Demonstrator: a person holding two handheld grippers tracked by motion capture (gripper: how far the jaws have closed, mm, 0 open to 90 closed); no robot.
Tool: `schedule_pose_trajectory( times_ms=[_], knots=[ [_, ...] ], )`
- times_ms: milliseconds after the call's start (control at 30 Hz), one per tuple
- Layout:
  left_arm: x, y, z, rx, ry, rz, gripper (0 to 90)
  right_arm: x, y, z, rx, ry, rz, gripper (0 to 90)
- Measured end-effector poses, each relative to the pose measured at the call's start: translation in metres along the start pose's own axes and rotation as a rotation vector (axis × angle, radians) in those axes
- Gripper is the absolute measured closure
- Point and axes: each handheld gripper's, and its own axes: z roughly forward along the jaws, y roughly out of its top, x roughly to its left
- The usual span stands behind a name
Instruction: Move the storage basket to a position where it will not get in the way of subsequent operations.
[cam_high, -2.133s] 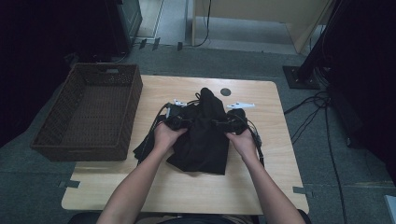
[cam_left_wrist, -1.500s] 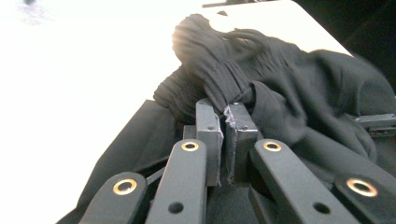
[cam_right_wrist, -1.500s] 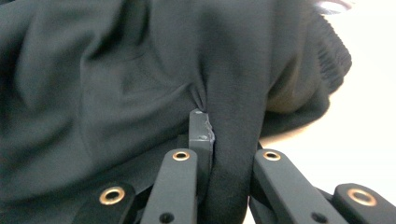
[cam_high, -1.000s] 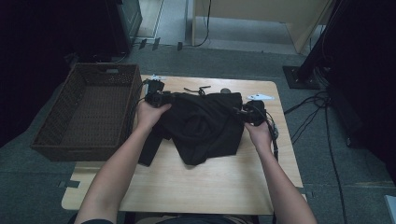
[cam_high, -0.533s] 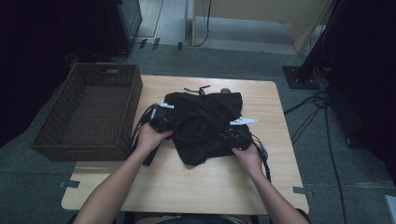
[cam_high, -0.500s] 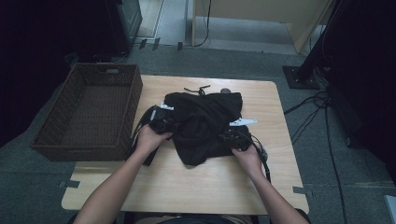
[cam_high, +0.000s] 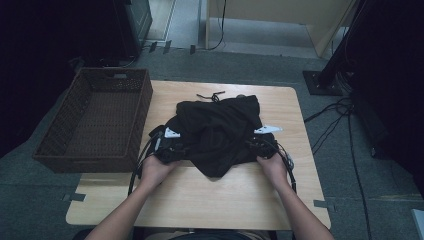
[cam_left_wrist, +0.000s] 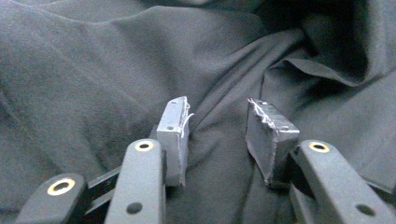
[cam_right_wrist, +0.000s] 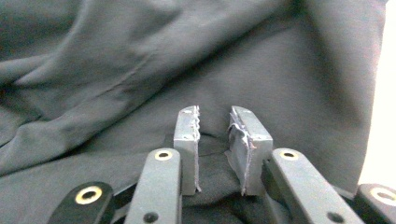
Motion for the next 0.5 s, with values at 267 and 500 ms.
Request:
schedule_pose_trajectory(
  times_ms=[267, 500],
  knots=[
    [-0.008, 0.021, -0.011, -0.074, -0.069, -0.007, 47.6, 0.001, 0.012, -0.010, -0.018, 0.046, 0.080, 69.2],
    [-0.037, 0.043, -0.004, -0.097, -0.155, 0.051, 36.3, 0.022, 0.013, -0.025, -0.061, 0.080, 0.044, 59.1]
  ],
)
